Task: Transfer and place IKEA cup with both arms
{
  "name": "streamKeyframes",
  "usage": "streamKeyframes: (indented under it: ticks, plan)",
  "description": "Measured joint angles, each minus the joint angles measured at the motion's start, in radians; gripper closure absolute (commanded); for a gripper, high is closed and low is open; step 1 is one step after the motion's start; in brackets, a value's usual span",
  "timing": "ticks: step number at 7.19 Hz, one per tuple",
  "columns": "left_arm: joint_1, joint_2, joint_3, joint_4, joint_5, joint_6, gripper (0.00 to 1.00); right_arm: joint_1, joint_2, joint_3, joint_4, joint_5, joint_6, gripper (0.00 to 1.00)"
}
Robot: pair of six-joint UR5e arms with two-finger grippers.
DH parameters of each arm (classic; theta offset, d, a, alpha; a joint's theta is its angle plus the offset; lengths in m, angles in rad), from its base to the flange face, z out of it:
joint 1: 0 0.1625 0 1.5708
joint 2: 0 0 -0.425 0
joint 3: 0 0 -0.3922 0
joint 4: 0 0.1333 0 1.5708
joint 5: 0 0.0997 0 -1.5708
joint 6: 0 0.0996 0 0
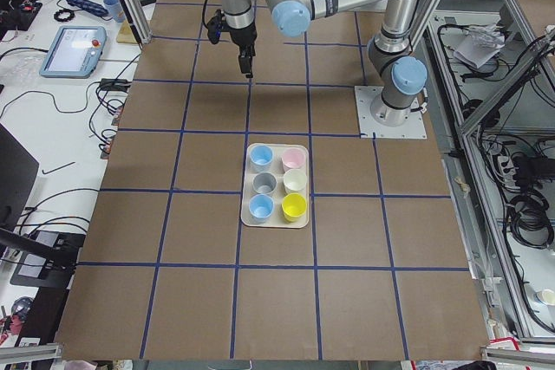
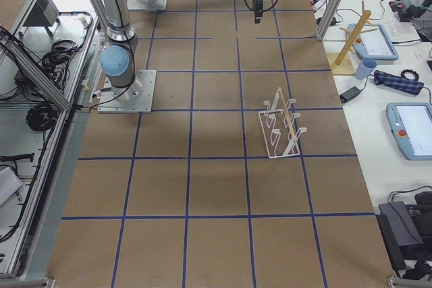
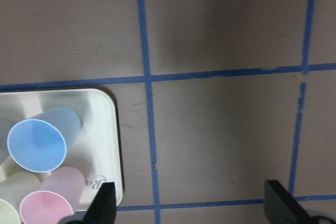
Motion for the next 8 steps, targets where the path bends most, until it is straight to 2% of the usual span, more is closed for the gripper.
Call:
streamKeyframes:
  ticks: [3, 5, 8]
  plan:
    - [-0.154, 0.114, -0.023, -0.063, -0.062, -0.118, 0.00, -0.002, 0.001, 0.001, 0.000, -0.001, -0.001, 0.00]
    - [-0.206, 0.167, -0.079, -0.067, -0.037, -0.138, 0.00, -0.002, 0.001, 0.001, 0.001, -0.003, 0.000, 0.00]
    - [-0.222, 0.225, -0.139, -0.056, 0.009, -0.141, 0.00, 0.010, -0.017, 0.002, 0.021, 0.008, 0.034, 0.00]
